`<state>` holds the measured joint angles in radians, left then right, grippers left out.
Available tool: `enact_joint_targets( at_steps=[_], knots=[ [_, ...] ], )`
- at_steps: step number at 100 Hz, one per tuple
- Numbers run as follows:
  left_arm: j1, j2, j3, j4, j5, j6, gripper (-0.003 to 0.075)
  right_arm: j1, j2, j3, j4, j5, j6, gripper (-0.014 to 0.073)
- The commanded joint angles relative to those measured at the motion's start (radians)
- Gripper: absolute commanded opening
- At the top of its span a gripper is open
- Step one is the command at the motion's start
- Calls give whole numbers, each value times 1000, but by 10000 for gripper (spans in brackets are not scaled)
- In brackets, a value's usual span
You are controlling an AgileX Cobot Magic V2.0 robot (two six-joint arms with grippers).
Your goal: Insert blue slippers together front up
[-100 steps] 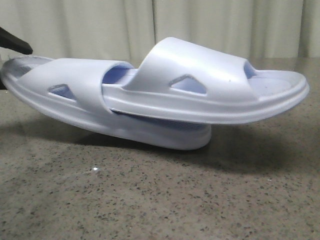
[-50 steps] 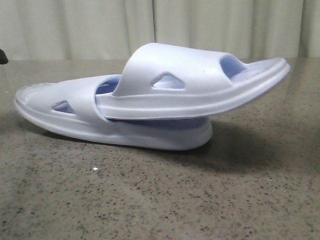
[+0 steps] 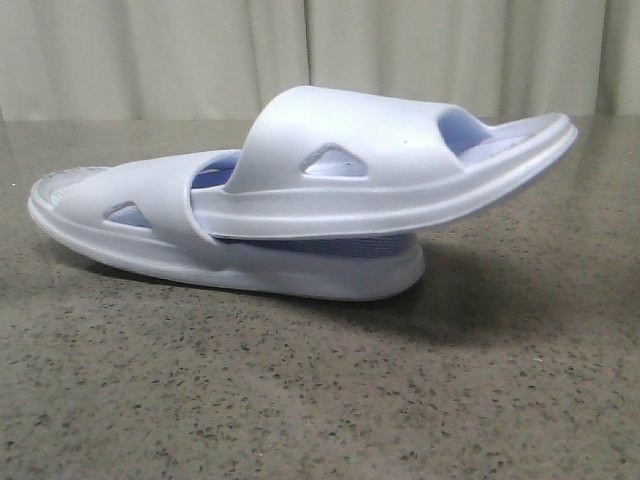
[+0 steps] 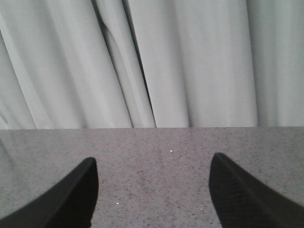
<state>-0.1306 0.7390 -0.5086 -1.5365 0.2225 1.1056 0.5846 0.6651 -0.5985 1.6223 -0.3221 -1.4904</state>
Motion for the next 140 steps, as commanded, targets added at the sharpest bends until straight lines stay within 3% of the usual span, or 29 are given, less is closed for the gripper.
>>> enact_joint_targets(
  at_steps=[1,38,81,94,109,125,140],
  knots=[
    [-6,-82,-29,36,4,7,412,1,-38,-12,-29,-20,-59,435],
    [-6,-334,53,133,6,7,412,1,-284,99,-22,-90,-176,435],
    [-6,-475,263,161,-6,7,412,1,-504,281,-12,-102,-187,430],
    [-6,-475,270,161,-18,7,412,1,-507,303,-12,-28,-237,354],
    [-6,-475,270,161,-18,7,408,1,-507,305,-12,1,-247,209],
    [-6,-475,270,161,-19,7,293,1,-507,305,-12,-16,-247,64],
    [-6,-475,270,161,-20,7,92,1,-507,305,-9,-30,-247,-32]
  ],
)
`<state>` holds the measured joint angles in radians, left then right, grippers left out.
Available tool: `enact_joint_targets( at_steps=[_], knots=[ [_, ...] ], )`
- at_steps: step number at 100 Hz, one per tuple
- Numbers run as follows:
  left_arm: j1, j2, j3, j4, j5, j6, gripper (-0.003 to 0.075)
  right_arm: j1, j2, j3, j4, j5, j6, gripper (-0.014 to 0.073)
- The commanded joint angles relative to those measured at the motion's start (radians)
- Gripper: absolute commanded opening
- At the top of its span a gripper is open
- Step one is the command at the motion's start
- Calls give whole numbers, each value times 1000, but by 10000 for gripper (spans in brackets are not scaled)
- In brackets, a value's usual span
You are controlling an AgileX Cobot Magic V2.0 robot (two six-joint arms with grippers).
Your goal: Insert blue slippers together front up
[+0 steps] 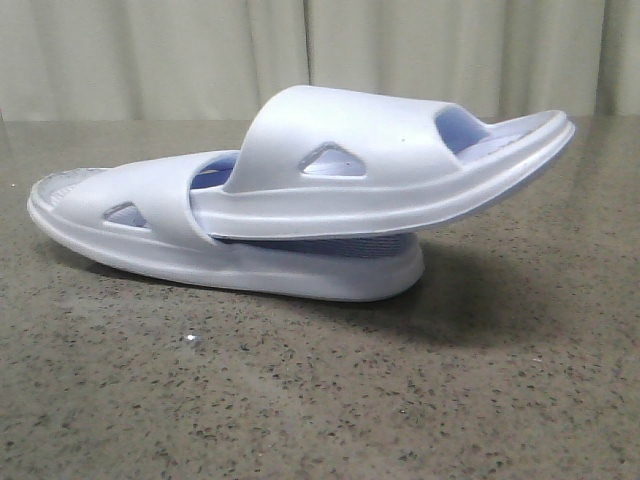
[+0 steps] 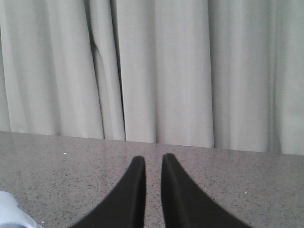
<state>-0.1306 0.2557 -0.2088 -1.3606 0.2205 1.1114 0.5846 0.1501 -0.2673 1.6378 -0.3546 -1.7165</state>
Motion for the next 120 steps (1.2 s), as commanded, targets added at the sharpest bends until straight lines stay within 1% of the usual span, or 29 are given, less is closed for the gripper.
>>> enact_joint_targets(
  at_steps=[1,5,7,20,44,120],
  knots=[
    [-6,9,-30,-15,-18,1,83,1,8,-26,-25,2,-21,-39],
    [-6,9,-30,-15,-18,1,27,1,8,-26,-24,2,-21,-53],
    [-6,9,-30,-15,-18,1,17,1,8,-26,-22,2,-21,-60],
    [-6,9,-30,-15,-18,1,16,1,8,-26,-10,-7,-21,-72],
    [-6,9,-30,-19,-16,1,16,1,8,-26,60,-17,-21,-72],
    [-6,9,-30,-19,-16,1,16,1,8,-26,59,-19,-21,-72]
  ],
)
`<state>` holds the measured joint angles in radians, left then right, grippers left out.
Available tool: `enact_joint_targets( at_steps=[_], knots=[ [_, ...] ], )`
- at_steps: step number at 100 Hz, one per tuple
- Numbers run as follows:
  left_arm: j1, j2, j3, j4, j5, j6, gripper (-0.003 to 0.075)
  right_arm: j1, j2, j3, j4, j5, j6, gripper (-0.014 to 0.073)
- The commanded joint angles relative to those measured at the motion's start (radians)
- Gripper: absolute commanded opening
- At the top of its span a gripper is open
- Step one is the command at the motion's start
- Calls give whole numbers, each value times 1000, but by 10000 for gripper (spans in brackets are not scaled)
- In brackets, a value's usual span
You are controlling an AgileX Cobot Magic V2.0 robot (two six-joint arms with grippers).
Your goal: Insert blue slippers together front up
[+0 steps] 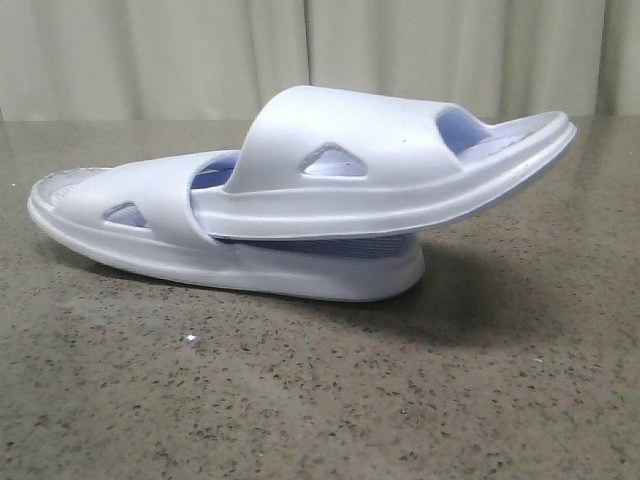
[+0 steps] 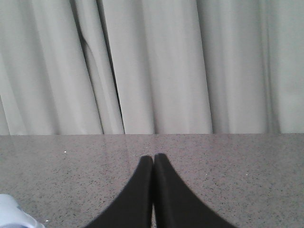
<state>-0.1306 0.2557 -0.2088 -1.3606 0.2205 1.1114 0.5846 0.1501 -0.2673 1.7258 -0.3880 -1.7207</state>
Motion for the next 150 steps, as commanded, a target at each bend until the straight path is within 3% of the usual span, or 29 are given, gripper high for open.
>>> enact_joint_targets(
  at_steps=[1,23,35,69,79,99,115,150],
  knots=[
    [-6,9,-30,-19,-16,1,16,1,8,-26,-29,14,-16,-72],
    [-6,9,-6,-2,-32,1,16,1,8,-26,-29,13,-16,-72],
    [-6,-16,-4,217,-35,-55,15,1,8,-26,-29,13,-16,-72],
    [-6,-186,63,1117,-36,-922,16,1,8,-26,-29,13,-16,-72],
    [-6,-241,101,1282,-40,-1095,16,1,8,-26,-29,13,-16,-72],
    [-6,-290,169,1337,-64,-1120,16,1,8,-26,-29,13,-16,-72],
    [-6,-290,220,1345,-156,-1120,16,1,8,-26,-29,9,-16,-72],
    [-6,-290,220,1351,-158,-1120,16,1,8,-26,-29,9,-16,-72]
  ],
)
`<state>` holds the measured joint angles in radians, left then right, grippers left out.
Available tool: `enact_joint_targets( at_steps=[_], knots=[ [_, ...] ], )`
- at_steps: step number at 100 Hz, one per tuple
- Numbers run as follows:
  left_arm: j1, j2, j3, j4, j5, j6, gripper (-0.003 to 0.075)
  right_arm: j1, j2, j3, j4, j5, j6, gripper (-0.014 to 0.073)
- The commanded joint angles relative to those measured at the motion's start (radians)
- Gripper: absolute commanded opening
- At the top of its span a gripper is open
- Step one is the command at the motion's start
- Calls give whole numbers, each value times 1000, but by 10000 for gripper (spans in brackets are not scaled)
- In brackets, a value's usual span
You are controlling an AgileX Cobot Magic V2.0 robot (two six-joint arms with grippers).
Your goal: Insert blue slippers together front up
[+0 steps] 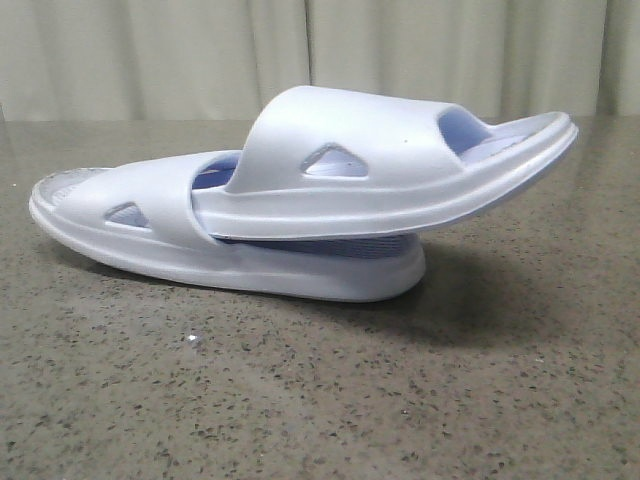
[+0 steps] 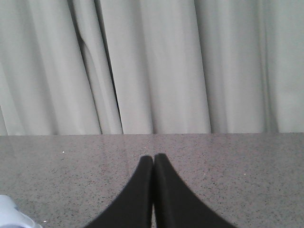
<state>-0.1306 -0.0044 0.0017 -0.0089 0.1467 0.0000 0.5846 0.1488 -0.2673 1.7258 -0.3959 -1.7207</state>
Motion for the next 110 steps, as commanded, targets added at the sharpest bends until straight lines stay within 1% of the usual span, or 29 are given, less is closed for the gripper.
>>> enact_joint_targets(
  at_steps=[1,85,96,110],
  knots=[
    [-6,-29,10,0,-85,-9,16,1,10,-26,-29,17,-16,-72],
    [-6,-29,10,0,-85,-7,16,1,10,-26,-29,17,-16,-72],
    [-6,-29,10,0,-85,-7,16,1,10,-26,-29,-11,-16,-72],
    [-6,-29,10,0,-85,-7,16,1,10,-26,-24,21,-16,-72]
  ],
)
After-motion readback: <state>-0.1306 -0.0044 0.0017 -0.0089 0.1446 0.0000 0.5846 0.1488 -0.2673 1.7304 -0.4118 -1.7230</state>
